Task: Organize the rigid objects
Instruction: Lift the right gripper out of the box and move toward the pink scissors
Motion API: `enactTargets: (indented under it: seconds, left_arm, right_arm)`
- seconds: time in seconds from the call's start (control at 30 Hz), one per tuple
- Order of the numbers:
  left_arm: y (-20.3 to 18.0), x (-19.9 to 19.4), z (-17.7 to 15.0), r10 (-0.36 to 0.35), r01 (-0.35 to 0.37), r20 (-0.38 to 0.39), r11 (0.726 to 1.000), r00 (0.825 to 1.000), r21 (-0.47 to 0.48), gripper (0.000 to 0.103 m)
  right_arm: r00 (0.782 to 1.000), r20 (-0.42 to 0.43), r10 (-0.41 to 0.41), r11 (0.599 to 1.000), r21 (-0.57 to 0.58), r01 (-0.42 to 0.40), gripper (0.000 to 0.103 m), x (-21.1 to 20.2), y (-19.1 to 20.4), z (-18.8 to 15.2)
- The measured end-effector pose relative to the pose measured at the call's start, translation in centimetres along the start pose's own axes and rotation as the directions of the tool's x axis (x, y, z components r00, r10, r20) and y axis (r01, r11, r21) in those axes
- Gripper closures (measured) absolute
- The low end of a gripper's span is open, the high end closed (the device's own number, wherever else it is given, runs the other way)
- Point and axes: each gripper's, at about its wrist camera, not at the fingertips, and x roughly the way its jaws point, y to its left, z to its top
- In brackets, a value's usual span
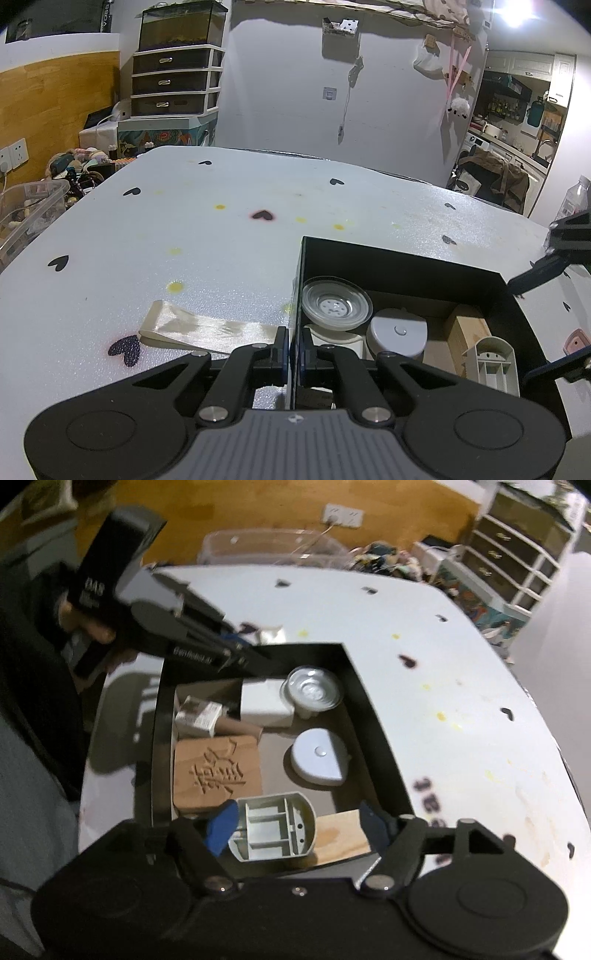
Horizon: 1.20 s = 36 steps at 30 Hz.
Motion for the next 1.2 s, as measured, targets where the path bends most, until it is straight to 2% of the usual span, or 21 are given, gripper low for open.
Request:
enactTargets:
  seconds: [0.1,0.13,0.3,0.4,0.5,0.63,0.77,0.87,1.0,1.2]
  left_arm:
    - [0.0,0.0,0.0,0.000,0.000,0.000,1.000,1.000,0.001,0.098]
    - [0.0,0.0,0.0,0.000,0.000,0.000,1.000,1.000,0.001,0.098]
    - [0.0,0.0,0.1,0.001,-0.001,0.001,1.000,1.000,0.000,0.098]
    - [0.1,0.0,0.1,0.003,-0.003,0.002,1.000,1.000,0.000,0.098]
    - [0.2,0.0,0.2,0.005,-0.005,0.002,1.000,1.000,0.002,0.098]
    - [0.0,-0.1,0.1,0.008,-0.008,0.000,1.000,1.000,0.008,0.098]
    - [-0.1,-0.2,0.1,0.010,-0.010,-0.001,1.000,1.000,0.010,0.098]
    - [-0.1,-0.2,0.1,0.011,-0.011,-0.001,1.000,1.000,0.012,0.098]
    - [-0.2,-0.2,0.1,0.011,-0.011,0.000,1.000,1.000,0.012,0.098]
    - [-0.2,-0.2,0.2,0.012,-0.012,0.000,1.000,1.000,0.012,0.098]
  right_arm:
    - [0.998,0.054,-0.045,0.997,0.064,0.042,0.004,-0.9,-0.3,-0.6]
    - [0.996,0.075,-0.058,0.995,0.091,0.051,0.002,-1.3,-0.4,-0.8]
    - [0.982,0.134,-0.132,0.971,0.216,0.101,0.000,-2.6,-0.9,-2.2]
    - [0.965,0.175,-0.196,0.942,0.306,0.136,0.000,-3.6,-1.1,-3.2]
    - [0.938,0.219,-0.268,0.894,0.419,0.157,0.000,-4.5,-1.4,-4.5]
    - [0.896,0.230,-0.380,0.804,0.561,0.197,0.000,-5.5,-1.6,-6.6]
    - [0.847,0.185,-0.499,0.694,0.671,0.262,0.000,-6.5,-1.6,-9.3]
    - [0.815,0.117,-0.567,0.601,0.735,0.313,0.000,-6.9,-1.3,-11.2]
    - [0.762,0.009,-0.647,0.469,0.793,0.389,0.000,-7.0,-0.6,-13.7]
    - [0.696,-0.141,-0.704,0.273,0.850,0.449,0.000,-7.0,0.2,-17.8]
